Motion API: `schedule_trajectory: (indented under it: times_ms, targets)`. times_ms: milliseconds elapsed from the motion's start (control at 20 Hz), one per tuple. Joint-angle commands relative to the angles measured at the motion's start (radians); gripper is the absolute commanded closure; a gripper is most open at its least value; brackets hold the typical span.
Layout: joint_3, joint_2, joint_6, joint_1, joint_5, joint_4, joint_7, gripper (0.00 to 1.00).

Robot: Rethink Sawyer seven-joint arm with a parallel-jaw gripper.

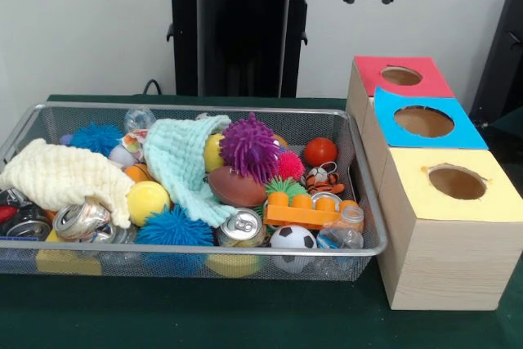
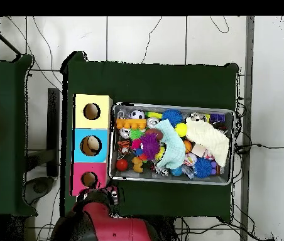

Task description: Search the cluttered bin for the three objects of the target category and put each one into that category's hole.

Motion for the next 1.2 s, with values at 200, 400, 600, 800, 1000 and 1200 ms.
schedule_trajectory:
  times_ms: [200, 400, 600, 800, 1000, 1200]
  targets:
    - [-0.126, 0.091, 0.207, 0.095, 0.034, -0.11, 0.319, 0.0]
    - [-0.138, 0.118, 0.23, 0.091, 0.03, -0.158, 0.306, 0.0]
    - [-0.124, 0.155, 0.23, 0.059, 0.027, -0.19, 0.274, 0.0]
    - [-0.121, 0.186, 0.221, 0.039, 0.018, -0.226, 0.253, 0.0]
    - [-0.115, 0.214, 0.23, 0.017, 0.01, -0.269, 0.225, 0.0]
    - [-0.1, 0.258, 0.237, -0.011, 0.003, -0.324, 0.198, 0.0]
